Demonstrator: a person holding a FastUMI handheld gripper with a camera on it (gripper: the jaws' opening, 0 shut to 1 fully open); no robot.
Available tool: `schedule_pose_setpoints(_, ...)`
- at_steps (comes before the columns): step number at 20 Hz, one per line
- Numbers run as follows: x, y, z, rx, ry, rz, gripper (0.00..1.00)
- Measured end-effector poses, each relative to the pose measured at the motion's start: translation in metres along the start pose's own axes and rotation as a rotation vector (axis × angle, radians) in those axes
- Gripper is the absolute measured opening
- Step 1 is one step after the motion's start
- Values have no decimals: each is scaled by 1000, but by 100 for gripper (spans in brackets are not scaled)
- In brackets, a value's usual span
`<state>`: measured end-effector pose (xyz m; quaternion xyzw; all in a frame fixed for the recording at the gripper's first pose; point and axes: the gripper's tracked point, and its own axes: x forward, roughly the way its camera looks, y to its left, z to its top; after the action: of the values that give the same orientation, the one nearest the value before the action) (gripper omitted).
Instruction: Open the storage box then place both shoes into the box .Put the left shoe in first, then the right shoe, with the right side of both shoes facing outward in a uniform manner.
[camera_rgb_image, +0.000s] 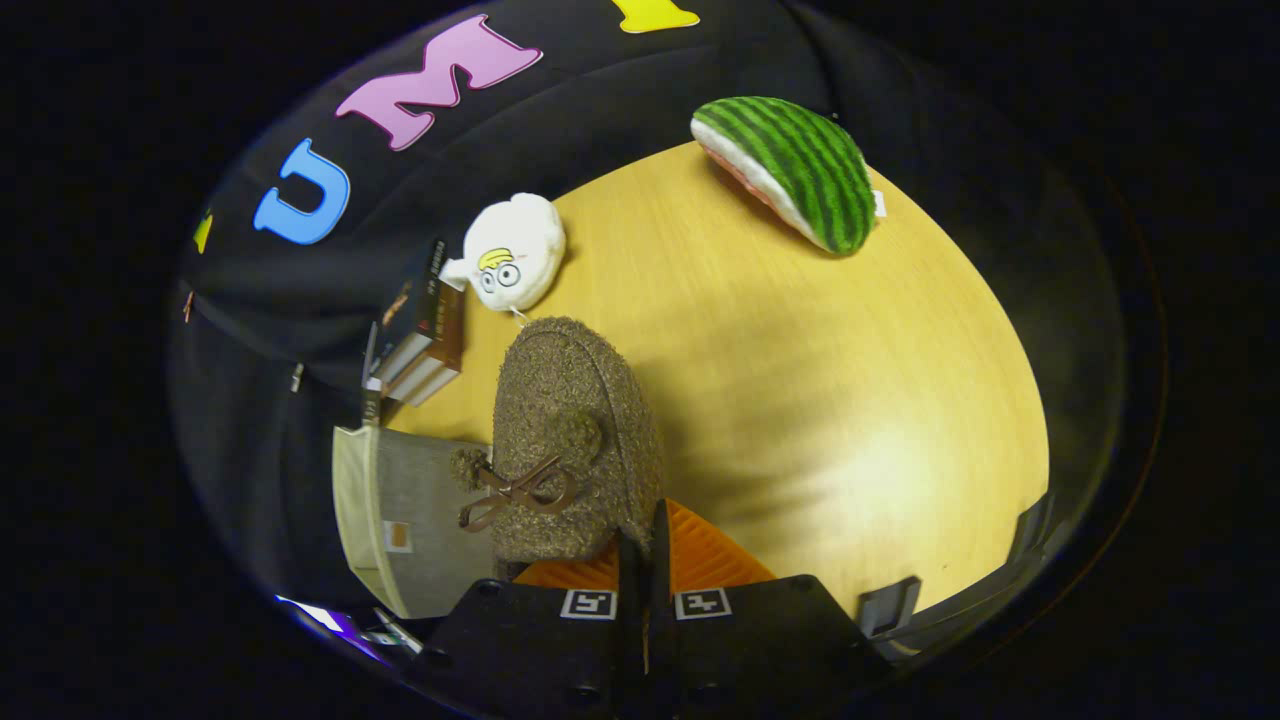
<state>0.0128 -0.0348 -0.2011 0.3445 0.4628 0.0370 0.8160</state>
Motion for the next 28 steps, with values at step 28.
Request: schedule_pose_setpoints(28,52,253,-143,59,-26,89,16)
